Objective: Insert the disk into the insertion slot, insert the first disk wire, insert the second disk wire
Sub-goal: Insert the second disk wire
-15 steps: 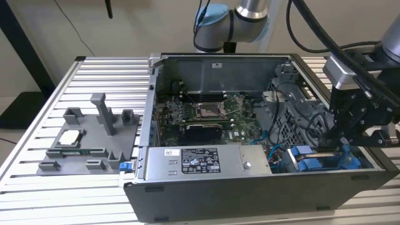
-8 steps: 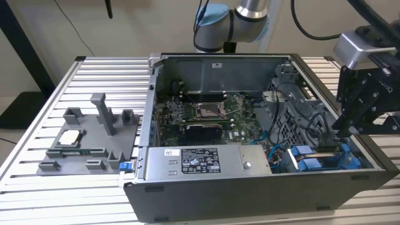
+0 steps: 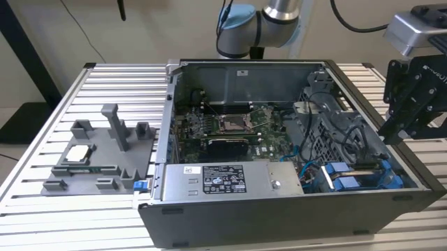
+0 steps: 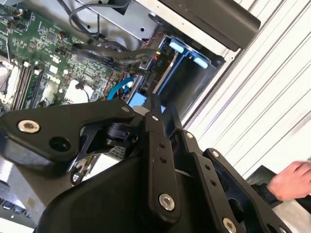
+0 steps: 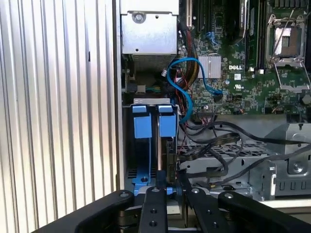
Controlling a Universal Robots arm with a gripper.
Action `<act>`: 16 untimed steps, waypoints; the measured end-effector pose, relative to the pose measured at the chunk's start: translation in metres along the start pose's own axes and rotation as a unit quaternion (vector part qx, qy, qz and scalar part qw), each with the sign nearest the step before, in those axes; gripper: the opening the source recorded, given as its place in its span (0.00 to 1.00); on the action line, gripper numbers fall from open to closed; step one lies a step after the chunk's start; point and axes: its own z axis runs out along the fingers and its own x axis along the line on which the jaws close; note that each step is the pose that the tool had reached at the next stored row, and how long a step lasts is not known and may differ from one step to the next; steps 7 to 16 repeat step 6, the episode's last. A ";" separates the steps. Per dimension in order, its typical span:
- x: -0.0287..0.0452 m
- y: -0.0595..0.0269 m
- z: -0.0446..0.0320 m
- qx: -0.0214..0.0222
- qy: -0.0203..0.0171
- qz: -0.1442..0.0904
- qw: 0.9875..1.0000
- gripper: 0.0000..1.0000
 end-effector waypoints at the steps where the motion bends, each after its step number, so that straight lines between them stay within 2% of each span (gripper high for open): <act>1: 0.0000 0.0000 0.0000 0.000 0.000 0.000 1.000 0.24; 16: 0.0000 0.0000 -0.0002 0.000 0.001 0.000 1.000 0.24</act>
